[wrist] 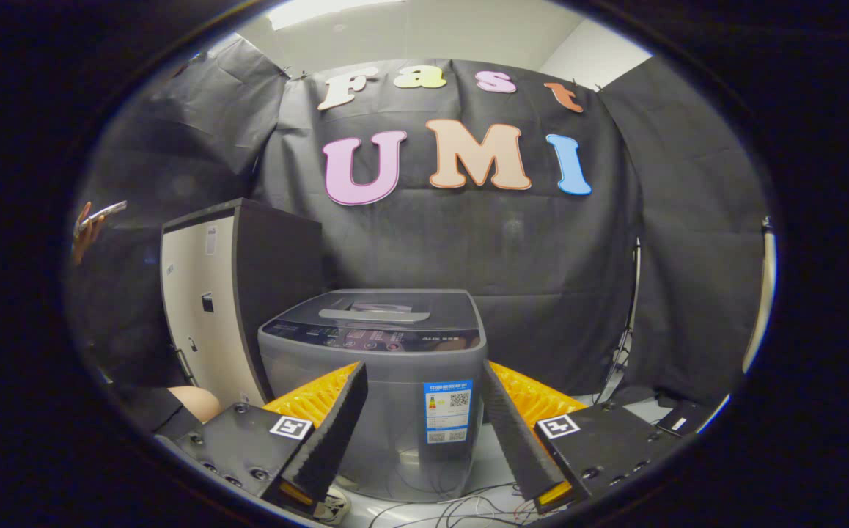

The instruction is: Put the clothes into the washing machine and then close the washing machine lid.

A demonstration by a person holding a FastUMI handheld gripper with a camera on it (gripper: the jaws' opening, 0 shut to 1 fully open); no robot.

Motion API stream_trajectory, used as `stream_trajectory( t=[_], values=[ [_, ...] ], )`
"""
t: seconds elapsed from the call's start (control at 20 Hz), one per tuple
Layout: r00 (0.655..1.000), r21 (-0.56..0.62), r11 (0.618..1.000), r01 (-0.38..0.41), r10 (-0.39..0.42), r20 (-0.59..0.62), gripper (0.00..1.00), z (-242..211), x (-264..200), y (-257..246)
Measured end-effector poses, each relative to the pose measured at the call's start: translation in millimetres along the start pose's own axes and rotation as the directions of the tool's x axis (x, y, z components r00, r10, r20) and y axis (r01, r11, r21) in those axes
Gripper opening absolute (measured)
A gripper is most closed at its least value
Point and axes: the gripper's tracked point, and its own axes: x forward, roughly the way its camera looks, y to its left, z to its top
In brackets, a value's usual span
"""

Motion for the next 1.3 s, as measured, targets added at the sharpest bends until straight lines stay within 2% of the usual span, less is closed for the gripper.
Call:
stream_trajectory(
  t=[1.3],
  values=[
    [1.000, -0.003, 1.000, 0.002, -0.002, -0.018, 0.96, -2.0, 1.4, -0.5]
  ],
)
